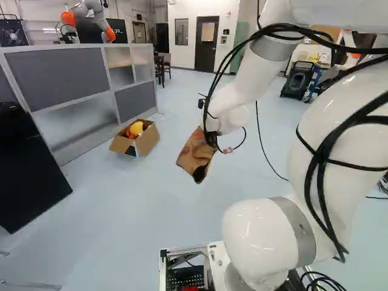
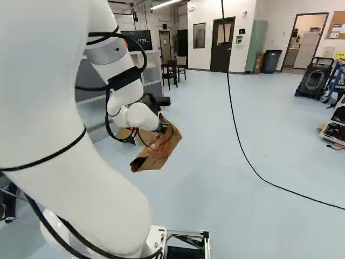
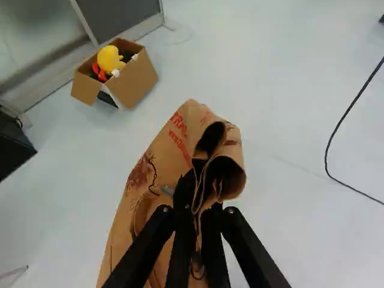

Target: Pick up the grocery bag from the ground

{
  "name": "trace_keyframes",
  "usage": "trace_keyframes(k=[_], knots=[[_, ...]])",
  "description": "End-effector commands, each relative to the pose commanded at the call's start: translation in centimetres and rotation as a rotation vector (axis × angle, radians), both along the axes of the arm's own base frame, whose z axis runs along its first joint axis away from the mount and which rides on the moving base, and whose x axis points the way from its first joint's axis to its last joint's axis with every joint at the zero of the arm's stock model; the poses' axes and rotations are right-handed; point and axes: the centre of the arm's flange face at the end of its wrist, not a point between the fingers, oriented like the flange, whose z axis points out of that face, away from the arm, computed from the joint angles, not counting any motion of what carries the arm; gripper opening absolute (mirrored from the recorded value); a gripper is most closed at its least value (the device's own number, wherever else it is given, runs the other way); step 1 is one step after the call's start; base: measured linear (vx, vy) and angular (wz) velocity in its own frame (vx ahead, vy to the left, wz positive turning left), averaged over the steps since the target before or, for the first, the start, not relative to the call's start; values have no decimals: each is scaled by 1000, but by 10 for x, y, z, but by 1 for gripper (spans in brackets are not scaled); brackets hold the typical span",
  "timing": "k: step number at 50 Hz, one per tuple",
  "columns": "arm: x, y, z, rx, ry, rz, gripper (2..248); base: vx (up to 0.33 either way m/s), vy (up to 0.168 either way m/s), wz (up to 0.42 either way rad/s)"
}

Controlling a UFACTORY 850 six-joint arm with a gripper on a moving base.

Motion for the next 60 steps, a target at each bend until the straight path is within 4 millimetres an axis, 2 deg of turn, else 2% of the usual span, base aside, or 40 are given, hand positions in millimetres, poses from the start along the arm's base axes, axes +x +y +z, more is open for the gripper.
trace_keyframes(k=[30,60], knots=[[-60,0,-5,11,-209,-11,22,0,0,0],[-98,-1,-11,15,-335,-19,22,0,0,0]])
